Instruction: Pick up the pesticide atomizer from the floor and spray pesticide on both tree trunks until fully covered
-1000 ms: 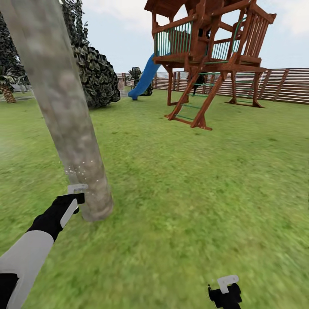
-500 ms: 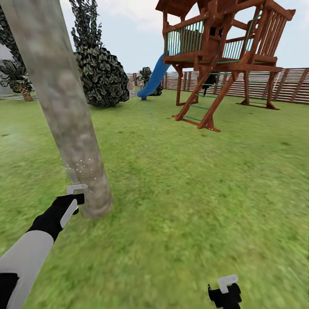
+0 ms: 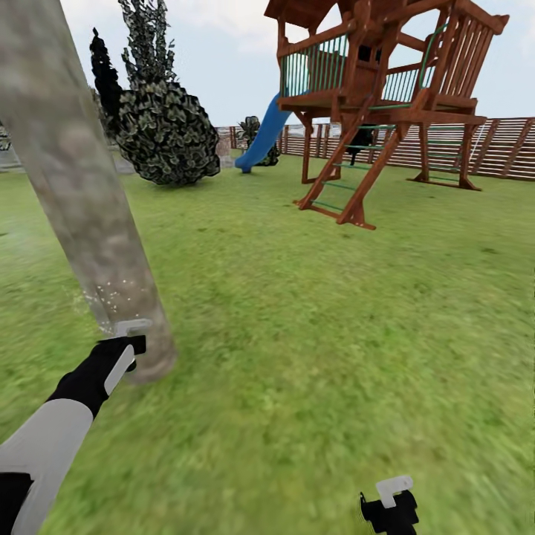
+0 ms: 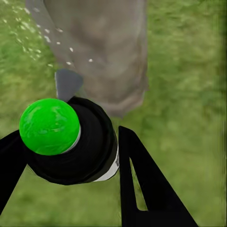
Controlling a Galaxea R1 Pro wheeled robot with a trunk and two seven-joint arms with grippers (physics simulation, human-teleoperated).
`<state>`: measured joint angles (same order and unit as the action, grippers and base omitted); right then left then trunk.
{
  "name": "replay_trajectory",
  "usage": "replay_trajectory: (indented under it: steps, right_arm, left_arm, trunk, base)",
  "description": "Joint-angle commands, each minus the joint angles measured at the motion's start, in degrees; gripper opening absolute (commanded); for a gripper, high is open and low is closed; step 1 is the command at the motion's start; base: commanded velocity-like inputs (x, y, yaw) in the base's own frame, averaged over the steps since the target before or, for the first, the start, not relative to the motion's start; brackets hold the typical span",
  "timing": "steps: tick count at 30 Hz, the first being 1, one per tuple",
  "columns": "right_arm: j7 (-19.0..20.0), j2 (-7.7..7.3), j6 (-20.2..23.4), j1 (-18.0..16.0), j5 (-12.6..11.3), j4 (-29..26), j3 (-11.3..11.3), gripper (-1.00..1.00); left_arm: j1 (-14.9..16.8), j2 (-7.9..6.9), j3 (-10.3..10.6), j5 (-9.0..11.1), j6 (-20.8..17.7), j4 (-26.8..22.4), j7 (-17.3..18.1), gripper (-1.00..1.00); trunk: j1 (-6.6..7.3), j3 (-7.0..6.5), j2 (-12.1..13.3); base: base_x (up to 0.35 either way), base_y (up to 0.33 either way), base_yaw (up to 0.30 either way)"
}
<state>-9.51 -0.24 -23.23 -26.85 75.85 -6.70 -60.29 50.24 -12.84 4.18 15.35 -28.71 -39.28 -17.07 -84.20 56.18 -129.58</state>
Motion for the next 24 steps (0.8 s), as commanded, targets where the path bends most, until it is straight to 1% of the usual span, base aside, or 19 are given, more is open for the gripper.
replay_trajectory:
  steps: [1,6,10,13,17,18,20,24]
  right_arm:
    - [-0.33,0.00,-0.15,-0.04,0.61,0.12,-0.36,1.00]
    - [-0.33,0.00,-0.15,-0.04,0.61,0.12,-0.36,1.00]
    - [-0.33,0.00,-0.15,-0.04,0.61,0.17,-0.36,1.00]
    - [-0.33,0.00,-0.15,-0.04,0.61,0.19,-0.36,1.00]
    - [-0.33,0.00,-0.15,-0.04,0.61,0.18,-0.36,1.00]
    - [-0.33,-0.01,-0.15,-0.04,0.61,0.18,-0.36,1.00]
    - [-0.33,-0.01,-0.15,-0.04,0.61,0.19,-0.36,1.00]
    - [-0.33,-0.02,-0.15,-0.04,0.61,0.17,-0.36,1.00]
  left_arm:
    - [0.04,-0.08,0.39,0.56,-0.23,-0.09,-0.52,-1.00]
    - [-0.24,-0.08,0.31,0.63,0.11,0.06,-0.59,-1.00]
    - [-4.05,-0.19,0.19,0.59,0.71,0.08,-0.59,-1.00]
    - [-4.83,-0.64,-0.23,0.56,0.76,0.08,-0.82,-1.00]
    - [-4.96,-1.03,-0.39,0.61,0.76,0.02,-4.07,-1.00]
    - [-4.92,-1.17,-0.74,0.70,0.74,-0.05,-4.61,-1.00]
    - [-4.88,-1.35,-1.62,0.86,0.69,-0.21,-4.65,-1.00]
    - [-4.88,-1.05,-1.88,0.67,0.67,-0.51,-4.82,-1.00]
  trunk:
    - [0.00,0.05,-0.02]
    - [0.00,0.05,-0.02]
    - [0.00,0.05,-0.02]
    - [0.00,0.05,-0.02]
    - [0.00,0.05,-0.02]
    - [0.00,0.05,-0.02]
    - [0.00,0.05,-0.02]
    - [0.00,0.05,-0.02]
  base:
    - [0.105,-0.272,0.052]
    - [0.105,-0.272,0.231]
    - [0.105,-0.272,0.277]
    - [0.105,-0.272,0.277]
    - [0.105,-0.272,0.277]
    - [0.116,-0.272,0.277]
    - [0.127,-0.272,0.244]
    - [0.213,-0.211,0.051]
